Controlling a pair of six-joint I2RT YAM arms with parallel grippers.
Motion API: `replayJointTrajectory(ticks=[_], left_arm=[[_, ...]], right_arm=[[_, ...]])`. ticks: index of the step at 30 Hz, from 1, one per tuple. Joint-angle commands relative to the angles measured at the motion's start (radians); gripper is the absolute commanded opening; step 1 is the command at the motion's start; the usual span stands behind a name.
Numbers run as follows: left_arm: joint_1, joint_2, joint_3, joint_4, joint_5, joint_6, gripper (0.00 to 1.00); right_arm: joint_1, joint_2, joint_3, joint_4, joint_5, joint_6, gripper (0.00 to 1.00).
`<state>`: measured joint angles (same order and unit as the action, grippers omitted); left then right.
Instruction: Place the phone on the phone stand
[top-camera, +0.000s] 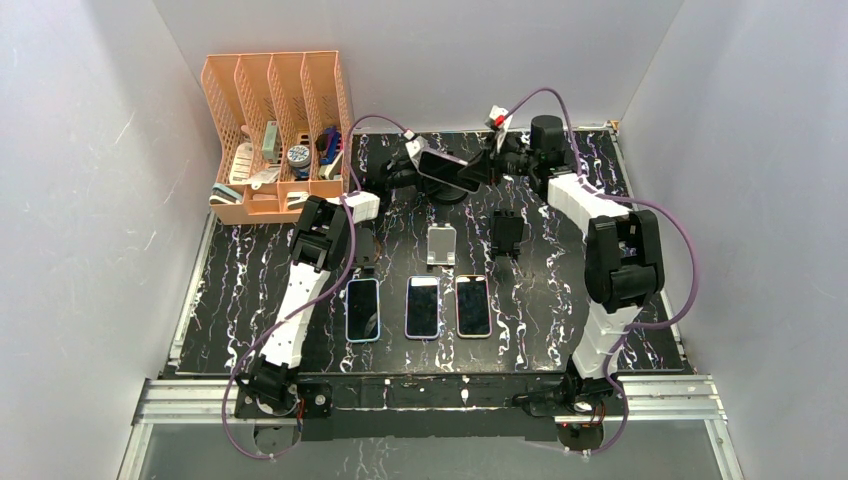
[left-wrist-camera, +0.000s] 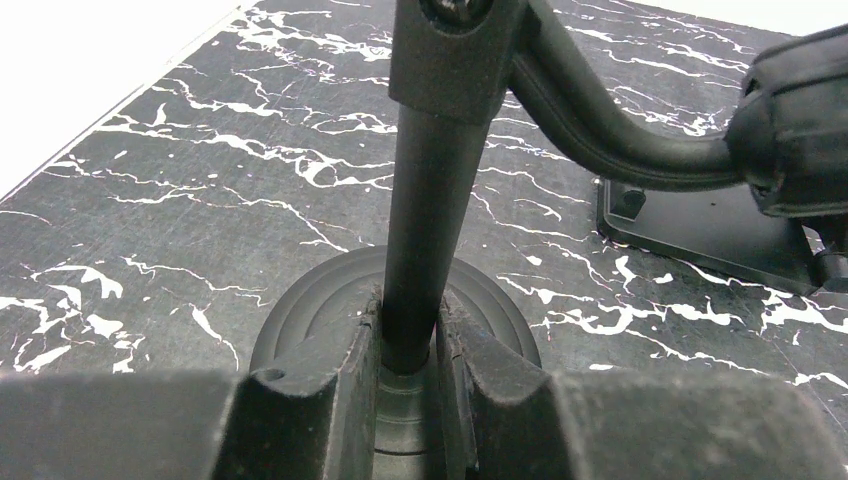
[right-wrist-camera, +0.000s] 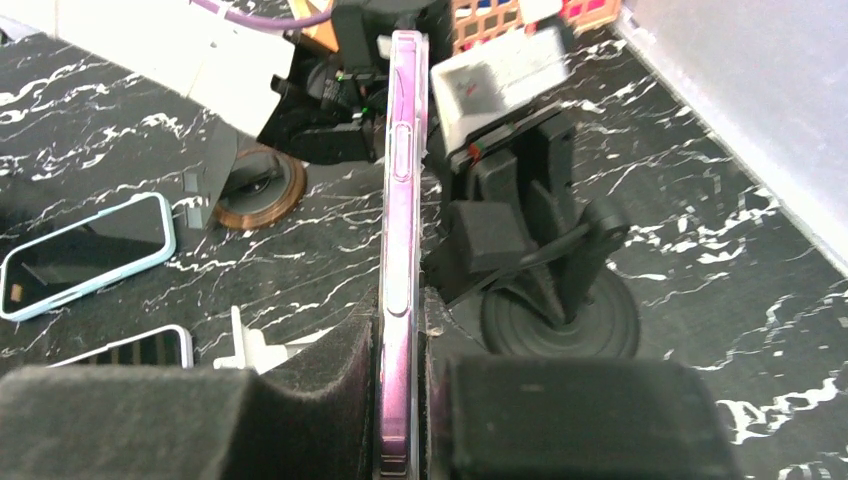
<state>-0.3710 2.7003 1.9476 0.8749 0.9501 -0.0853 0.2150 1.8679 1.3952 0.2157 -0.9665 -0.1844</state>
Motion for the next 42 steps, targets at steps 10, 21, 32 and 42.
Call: replayJointTrajectory(ticks=[10, 21, 32, 42], left_arm=[[0.010, 0.037, 0.002, -0.077, 0.070, -0.050, 0.00], [0.013, 0.035, -0.005, -0.054, 0.079, -0.068, 0.00], [0.015, 0.005, -0.050, -0.039, 0.066, -0.042, 0.00], [0.029, -0.017, -0.062, -0.039, 0.059, -0.027, 0.00]], right_arm=[[0.007, 0.022, -0.085, 0.292, -0.006, -0.002, 0.01], [0.007, 0.093, -0.026, 0.201, -0.012, -0.045, 0.01], [0.010, 0.277, 0.296, -0.372, -0.015, -0.254, 0.01], [0.037, 0.389, 0.436, -0.678, 0.139, -0.386, 0.01]])
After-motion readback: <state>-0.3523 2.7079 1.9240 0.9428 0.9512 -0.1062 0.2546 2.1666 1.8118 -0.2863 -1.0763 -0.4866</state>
